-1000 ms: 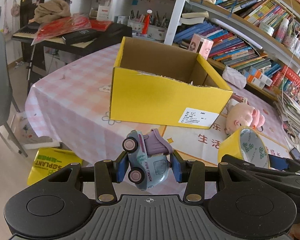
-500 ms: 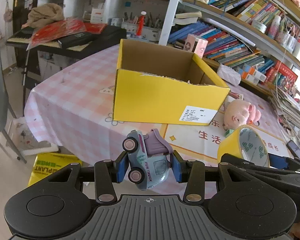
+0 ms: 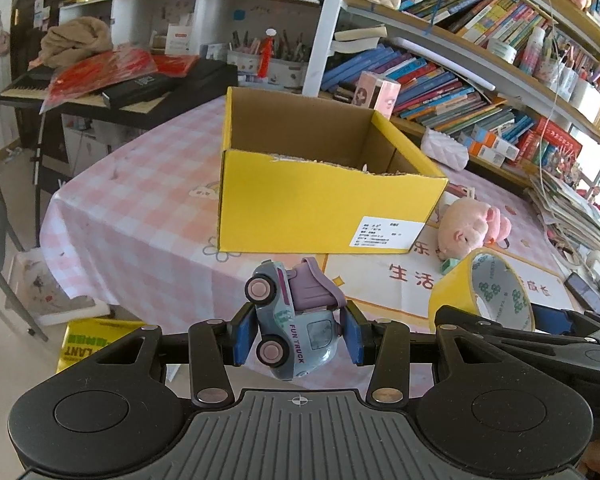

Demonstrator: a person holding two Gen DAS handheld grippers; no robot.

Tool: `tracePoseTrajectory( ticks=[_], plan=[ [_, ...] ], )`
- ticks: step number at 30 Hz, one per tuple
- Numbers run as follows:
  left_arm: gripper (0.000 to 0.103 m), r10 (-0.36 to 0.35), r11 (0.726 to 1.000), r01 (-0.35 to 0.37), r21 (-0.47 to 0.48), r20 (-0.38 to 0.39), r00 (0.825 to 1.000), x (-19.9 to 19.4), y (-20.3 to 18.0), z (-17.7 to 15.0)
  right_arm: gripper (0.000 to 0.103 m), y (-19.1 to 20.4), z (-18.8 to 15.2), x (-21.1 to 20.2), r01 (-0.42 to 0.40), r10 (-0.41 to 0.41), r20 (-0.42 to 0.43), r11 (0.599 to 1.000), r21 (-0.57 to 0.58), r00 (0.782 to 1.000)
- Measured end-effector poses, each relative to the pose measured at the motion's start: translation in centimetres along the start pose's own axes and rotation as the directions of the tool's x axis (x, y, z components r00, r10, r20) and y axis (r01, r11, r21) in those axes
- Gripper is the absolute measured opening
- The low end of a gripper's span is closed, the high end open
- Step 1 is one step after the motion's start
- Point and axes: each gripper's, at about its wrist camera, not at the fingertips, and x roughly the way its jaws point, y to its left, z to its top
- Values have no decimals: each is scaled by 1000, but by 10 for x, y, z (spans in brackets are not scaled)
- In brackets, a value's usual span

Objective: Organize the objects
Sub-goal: 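Carry the toy car with the left tool toward the yellow box while the right tool carries the tape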

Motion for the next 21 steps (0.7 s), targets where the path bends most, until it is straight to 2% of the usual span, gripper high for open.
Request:
tracePoseTrajectory(
  ticks=[5,11,21],
  plan=[
    [43,-6,1000,5,22,17,1000,0,-3,4,84,0,5,-1,5,-5,10,1000,-4,1000],
    [43,-15,999,12,52,74,997,0,-9,21,84,0,20,0,13,-11,58,999,-34,998],
    [43,-3,997,-11,82,168,986,19,-18,69,84,-4,77,20,1,11,167,998,-67,986]
  ],
)
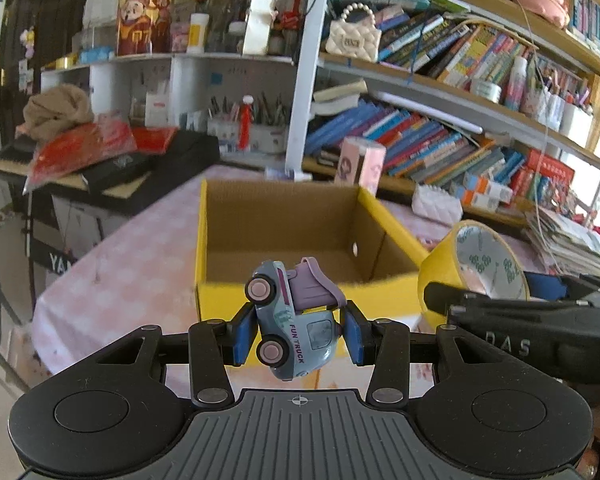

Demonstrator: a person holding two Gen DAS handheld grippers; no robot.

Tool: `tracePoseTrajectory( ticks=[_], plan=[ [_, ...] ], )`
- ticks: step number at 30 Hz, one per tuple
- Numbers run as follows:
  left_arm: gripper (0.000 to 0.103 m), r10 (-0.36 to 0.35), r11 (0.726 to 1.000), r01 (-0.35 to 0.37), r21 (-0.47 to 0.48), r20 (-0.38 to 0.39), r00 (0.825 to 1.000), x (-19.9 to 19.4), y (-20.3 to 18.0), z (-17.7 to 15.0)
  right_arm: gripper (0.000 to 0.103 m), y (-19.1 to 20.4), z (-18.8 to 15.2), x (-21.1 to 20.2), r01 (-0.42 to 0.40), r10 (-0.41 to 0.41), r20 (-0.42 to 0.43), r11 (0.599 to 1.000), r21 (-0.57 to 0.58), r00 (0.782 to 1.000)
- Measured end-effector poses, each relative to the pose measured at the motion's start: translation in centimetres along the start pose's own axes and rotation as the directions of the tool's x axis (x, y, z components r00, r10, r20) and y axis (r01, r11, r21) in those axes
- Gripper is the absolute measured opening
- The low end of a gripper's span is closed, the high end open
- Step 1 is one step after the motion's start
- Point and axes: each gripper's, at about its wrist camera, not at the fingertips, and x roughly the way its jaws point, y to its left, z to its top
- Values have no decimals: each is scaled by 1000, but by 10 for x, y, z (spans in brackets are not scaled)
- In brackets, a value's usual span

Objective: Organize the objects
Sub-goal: 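Carry the toy car with the left tool toward the yellow box while the right tool carries the tape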

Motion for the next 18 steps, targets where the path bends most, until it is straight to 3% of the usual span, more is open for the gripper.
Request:
tracePoseTrajectory(
  ticks=[7,18],
  plan=[
    [43,33,999,-33,8,12,999,35,-3,25,84,-11,39,44,-18,19,38,1000,-23,999],
    [43,104,994,-103,20,-54,993,99,-14,44,84,-29,74,115,-74,75,23,995,-61,997]
  ],
)
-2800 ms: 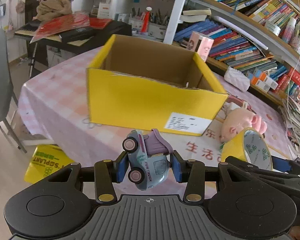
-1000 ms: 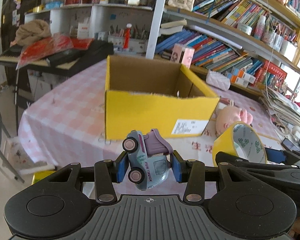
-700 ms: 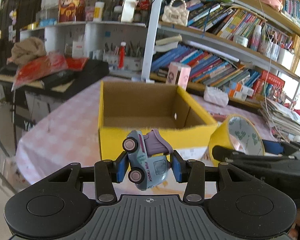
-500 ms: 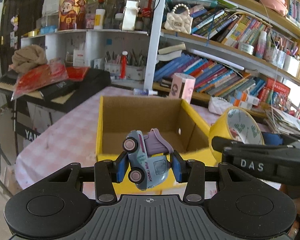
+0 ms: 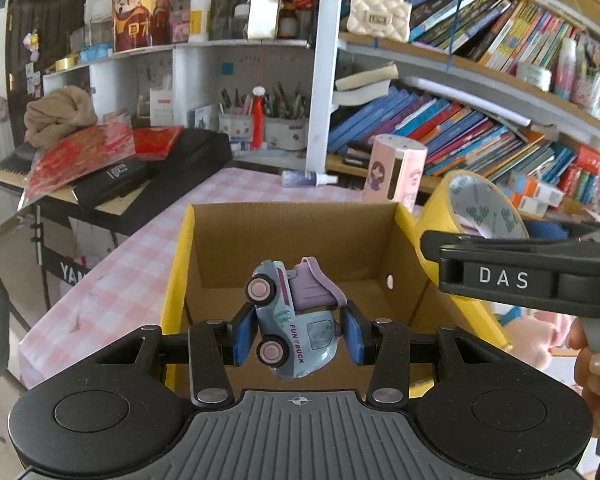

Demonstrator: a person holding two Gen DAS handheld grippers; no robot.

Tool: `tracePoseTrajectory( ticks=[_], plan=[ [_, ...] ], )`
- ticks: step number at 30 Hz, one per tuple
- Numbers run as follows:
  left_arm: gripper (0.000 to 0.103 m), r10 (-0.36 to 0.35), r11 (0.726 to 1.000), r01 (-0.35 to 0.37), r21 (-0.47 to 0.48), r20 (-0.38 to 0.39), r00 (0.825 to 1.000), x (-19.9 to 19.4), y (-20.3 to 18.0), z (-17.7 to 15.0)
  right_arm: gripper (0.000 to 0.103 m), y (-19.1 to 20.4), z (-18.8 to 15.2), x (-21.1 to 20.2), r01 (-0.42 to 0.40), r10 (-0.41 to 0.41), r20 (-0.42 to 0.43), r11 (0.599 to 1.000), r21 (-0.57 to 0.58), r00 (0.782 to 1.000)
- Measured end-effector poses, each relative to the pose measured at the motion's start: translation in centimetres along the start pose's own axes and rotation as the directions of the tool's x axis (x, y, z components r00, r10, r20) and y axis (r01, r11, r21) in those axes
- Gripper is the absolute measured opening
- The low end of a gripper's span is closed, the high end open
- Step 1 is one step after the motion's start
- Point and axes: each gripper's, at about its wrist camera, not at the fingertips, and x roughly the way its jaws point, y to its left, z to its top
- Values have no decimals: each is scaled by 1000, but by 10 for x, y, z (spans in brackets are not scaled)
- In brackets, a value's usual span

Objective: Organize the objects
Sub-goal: 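Carry the toy car with the left tool toward the yellow box while the right tool carries the tape, then lower the toy car into the box and open the left tool while the right tool releases the tape inside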

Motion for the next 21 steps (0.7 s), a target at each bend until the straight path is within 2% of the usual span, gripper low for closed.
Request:
tracePoseTrajectory(
  ticks=[8,13,21],
  plan=[
    [43,63,997,-59,47,-72,995,35,-8,3,84,2,9,49,-95,89,-59,990,-102,994],
    [43,101,992,-92,88,-108,989,52,-14,1,84,10,14,77,-166,147,-106,966,-197,983],
    [43,144,983,-120,137,-177,974,74,-13,-4,83,33,12,115,-318,225,-278,877,-359,934]
  ],
)
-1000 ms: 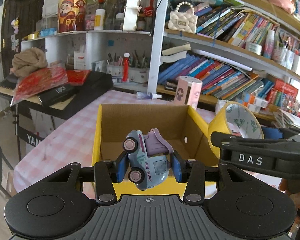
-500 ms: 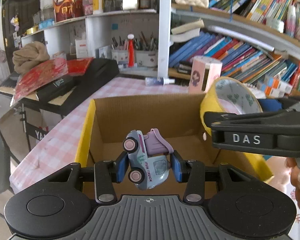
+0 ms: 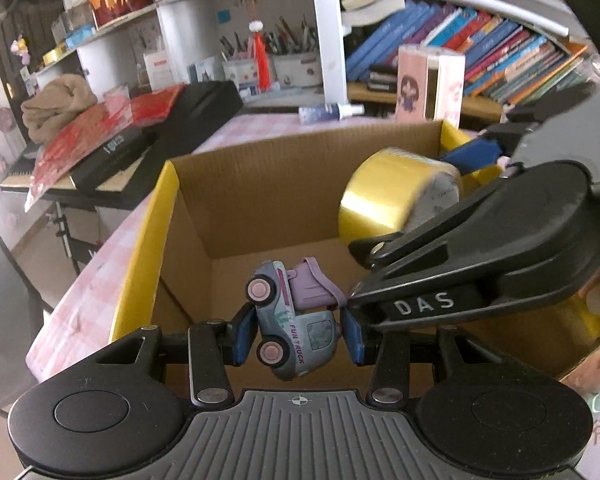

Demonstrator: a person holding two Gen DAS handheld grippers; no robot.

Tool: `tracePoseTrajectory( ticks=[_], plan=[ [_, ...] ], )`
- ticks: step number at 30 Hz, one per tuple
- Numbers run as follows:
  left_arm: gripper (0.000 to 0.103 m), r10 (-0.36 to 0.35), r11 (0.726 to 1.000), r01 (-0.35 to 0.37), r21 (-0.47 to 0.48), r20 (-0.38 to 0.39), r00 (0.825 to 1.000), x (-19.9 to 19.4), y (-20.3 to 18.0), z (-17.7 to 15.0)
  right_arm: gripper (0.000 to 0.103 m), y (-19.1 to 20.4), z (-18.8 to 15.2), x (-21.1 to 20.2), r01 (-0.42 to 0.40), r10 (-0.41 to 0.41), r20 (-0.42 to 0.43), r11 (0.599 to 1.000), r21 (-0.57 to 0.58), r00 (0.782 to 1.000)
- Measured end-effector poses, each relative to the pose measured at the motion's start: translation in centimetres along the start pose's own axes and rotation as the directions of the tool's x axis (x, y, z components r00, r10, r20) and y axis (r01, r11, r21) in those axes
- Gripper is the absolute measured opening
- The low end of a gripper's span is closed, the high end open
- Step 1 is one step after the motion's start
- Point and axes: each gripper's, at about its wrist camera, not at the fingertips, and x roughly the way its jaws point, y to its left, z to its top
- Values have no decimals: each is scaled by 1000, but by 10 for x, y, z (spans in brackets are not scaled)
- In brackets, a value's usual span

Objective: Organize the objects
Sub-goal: 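Lower the toy car into the box and open the left tool while the right tool releases the tape inside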

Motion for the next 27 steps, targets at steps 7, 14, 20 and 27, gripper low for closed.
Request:
tracePoseTrajectory(
  ticks=[7,14,20,27],
  plan=[
    [43,-1,1000,1,7,-52,999,13,-1,-2,82,0,3,20,-75,74,-130,997,-2,989],
    [43,-4,1000,5,11,-61,998,15,-2,-3,77,5,1,23,-71,67,-169,997,-20,983],
    [46,-1,1000,2,9,-31,1000,9,-3,-3,77,6,1,24,-68,63,-167,997,-25,984],
    [52,1,1000,0,-30,34,999,-13,4,-3,78,-5,0,9,-54,57,-72,998,44,996]
  ],
)
